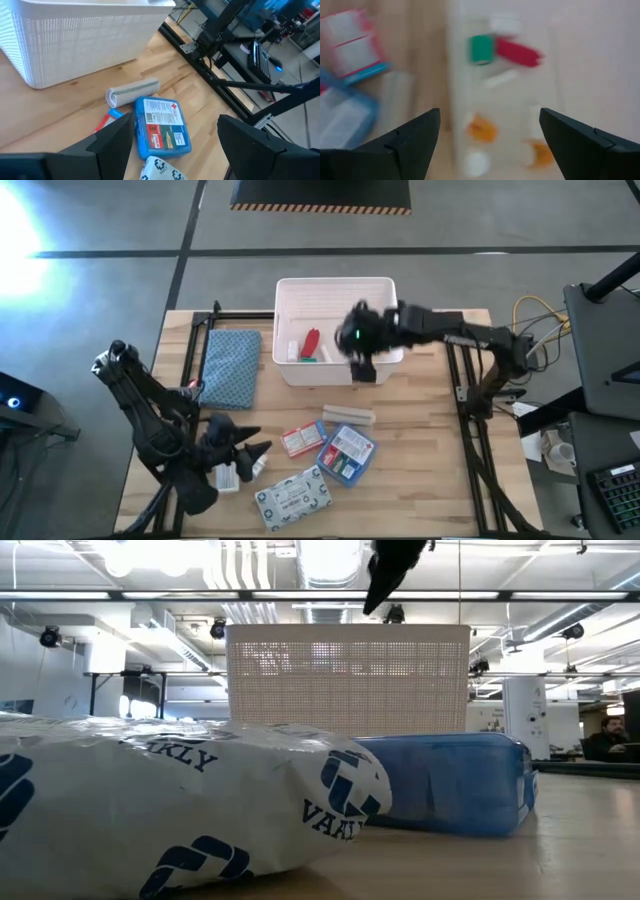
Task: Pick & place medical supplies in basket/bin
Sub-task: Put the white bandage into the white bin
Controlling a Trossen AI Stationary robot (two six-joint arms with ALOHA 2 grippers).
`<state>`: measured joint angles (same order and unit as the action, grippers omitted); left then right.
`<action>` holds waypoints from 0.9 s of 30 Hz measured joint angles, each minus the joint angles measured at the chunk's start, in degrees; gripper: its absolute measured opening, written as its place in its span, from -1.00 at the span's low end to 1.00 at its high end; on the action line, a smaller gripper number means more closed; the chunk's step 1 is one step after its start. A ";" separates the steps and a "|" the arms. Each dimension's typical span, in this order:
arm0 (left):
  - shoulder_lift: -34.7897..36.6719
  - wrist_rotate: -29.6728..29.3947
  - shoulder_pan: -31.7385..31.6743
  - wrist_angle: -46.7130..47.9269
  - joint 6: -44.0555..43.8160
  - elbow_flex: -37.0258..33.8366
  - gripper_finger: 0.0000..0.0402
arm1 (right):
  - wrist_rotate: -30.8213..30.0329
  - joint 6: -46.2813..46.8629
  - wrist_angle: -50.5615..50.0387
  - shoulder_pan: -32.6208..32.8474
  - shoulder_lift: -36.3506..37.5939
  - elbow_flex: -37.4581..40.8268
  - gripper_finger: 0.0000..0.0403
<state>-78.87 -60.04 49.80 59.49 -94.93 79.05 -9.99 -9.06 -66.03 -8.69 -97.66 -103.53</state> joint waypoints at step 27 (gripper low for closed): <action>4.98 6.63 0.02 2.83 10.55 -0.44 0.32 | -1.16 39.93 23.79 23.64 16.95 48.57 0.62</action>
<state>-73.89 -53.41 49.82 62.31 -84.38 78.61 -11.15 30.86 -42.23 14.95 -80.72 -54.95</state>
